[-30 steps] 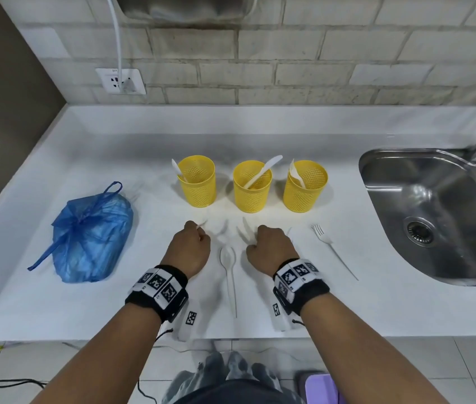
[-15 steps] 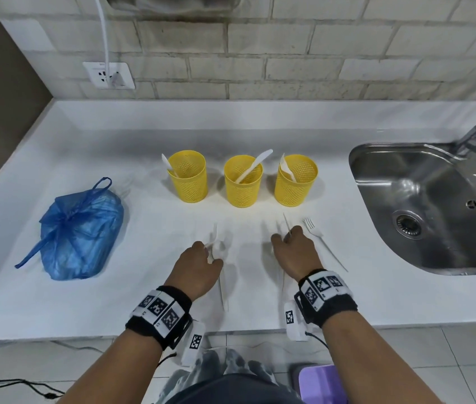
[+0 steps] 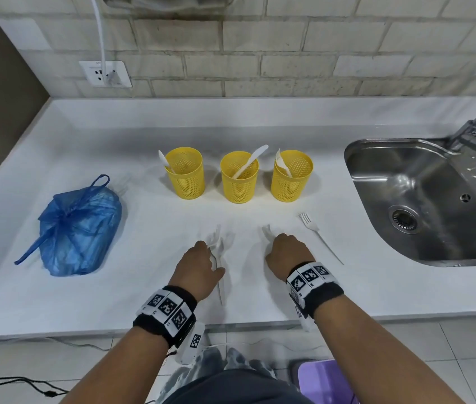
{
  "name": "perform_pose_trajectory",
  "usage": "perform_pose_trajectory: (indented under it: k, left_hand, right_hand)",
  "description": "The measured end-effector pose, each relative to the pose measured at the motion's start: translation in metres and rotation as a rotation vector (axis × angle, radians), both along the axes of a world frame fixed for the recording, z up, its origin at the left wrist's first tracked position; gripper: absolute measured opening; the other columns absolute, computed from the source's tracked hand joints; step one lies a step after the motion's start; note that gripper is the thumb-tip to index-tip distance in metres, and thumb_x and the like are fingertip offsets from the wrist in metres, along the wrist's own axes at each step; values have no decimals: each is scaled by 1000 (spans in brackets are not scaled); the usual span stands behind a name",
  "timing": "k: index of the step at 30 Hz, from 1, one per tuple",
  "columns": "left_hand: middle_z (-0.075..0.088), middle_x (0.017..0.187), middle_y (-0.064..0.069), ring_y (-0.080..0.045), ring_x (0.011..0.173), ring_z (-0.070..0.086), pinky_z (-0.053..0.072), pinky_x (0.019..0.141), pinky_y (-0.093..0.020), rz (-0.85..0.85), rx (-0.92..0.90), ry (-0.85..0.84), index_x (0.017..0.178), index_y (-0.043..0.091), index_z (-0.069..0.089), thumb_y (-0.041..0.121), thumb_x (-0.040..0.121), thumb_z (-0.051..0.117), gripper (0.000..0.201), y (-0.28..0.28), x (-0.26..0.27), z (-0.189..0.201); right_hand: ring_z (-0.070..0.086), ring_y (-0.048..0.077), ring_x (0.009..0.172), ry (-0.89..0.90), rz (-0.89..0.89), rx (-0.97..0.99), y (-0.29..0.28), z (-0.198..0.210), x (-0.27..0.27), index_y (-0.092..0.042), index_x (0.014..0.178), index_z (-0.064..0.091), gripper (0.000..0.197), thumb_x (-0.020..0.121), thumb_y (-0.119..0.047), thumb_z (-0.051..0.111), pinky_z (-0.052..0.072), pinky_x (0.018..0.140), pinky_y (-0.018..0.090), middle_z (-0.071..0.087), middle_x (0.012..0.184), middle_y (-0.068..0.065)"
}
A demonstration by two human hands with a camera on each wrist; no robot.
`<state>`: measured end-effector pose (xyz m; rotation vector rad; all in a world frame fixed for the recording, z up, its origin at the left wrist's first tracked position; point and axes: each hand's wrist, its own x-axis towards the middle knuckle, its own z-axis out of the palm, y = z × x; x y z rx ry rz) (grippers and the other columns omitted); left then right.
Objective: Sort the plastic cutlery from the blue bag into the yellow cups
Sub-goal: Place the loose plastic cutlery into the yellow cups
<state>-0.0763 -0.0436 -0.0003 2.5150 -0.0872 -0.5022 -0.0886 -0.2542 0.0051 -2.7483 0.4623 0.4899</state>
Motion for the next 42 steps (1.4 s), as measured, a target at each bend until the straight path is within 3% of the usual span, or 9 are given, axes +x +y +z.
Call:
perform_pose_trajectory:
  k: [3,9,11,19,26,30,34,39,42]
  left_hand:
    - [63,97,-3,-20,87,60,45,71,-29,0,-4,13,101,10,46,25,88,73,33,-1,0,-1]
    - [64,87,-4,-22,83,63,54,75,-36,-31,-10,-3,98,9,46,15,87,70,27,-7,-1,3]
    - [64,87,-4,-22,82,62,52,72,-34,-35,-20,2,98,9,46,12,87,69,26,-9,-2,4]
    - [57,83,-1,-18,71,55,42,60,-29,8,-72,-2,90,11,43,9,89,58,15,-11,-5,6]
    - [56,79,8,-7,66,51,32,50,-18,-11,-152,-6,79,20,36,11,100,51,28,-12,-8,10]
    - [72,91,9,-11,78,62,41,56,-19,-16,-248,7,79,24,34,10,100,45,28,-14,-10,19]
    - [65,92,-8,-21,76,62,58,74,-45,45,-459,55,82,17,33,4,101,37,24,-21,-12,31]
    - [62,95,-3,-21,69,50,47,66,-37,9,-485,33,83,17,35,9,104,36,23,-26,-11,38]
    - [54,85,-12,-30,74,41,37,69,-36,-24,-483,-5,79,15,32,11,101,45,27,-28,-10,45]
  right_hand:
    - [64,33,113,14,-11,29,-5,0,-5,-8,114,57,23,102,-23,46,48,90,34,65,120,13]
    - [62,40,100,-19,-2,101,-18,0,-8,-12,78,40,26,102,-21,33,38,73,36,50,92,13]
    - [62,41,94,-112,-40,127,-22,3,-13,-12,83,38,25,99,-27,28,36,70,38,47,87,10]
    - [60,44,85,-338,-262,233,-55,19,-18,-10,98,43,20,100,-29,48,52,76,47,64,91,19]
    - [63,46,102,-212,-267,20,-95,1,-10,-4,115,49,26,107,-28,41,46,79,44,65,111,26]
    - [64,41,105,-144,-321,66,-102,-1,-11,-10,112,57,33,100,-40,56,53,90,44,67,115,18]
    - [64,40,106,-118,-302,40,-102,-3,-9,-10,112,58,26,97,-32,60,54,90,42,66,118,16]
    - [63,41,109,-74,-282,19,-102,-2,-2,-6,112,57,24,99,-26,55,50,86,39,63,120,19]
    - [62,42,110,-60,-275,69,-99,-2,-1,-4,115,52,26,100,-25,53,49,87,40,63,120,21]
